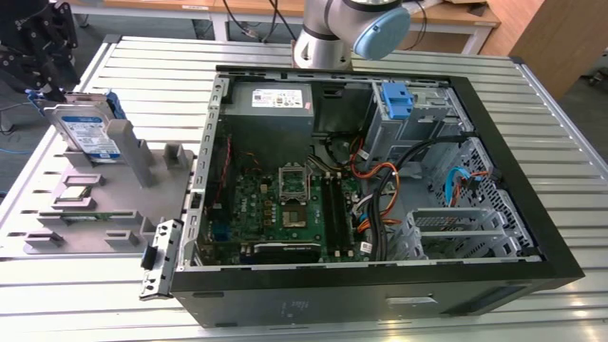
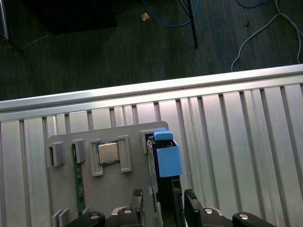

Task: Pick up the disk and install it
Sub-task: 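Pick up the disk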

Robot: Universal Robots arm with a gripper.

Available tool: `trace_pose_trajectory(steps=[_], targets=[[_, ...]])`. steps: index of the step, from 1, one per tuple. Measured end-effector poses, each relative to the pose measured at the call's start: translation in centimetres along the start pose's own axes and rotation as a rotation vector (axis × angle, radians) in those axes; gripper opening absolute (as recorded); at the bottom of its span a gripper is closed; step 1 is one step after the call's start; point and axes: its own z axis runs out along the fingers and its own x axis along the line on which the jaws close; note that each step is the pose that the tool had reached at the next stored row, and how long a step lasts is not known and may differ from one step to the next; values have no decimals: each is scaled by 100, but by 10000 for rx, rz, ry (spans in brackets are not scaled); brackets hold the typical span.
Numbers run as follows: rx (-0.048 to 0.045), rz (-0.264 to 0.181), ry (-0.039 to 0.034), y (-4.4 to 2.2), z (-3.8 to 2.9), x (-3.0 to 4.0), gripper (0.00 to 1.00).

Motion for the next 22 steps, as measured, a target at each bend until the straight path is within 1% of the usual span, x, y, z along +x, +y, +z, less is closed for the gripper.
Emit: trace_pose_trajectory(steps=[15, 22], targets=[[24, -2, -2, -11, 151, 7, 47], [29, -2, -3, -12, 157, 8, 47]])
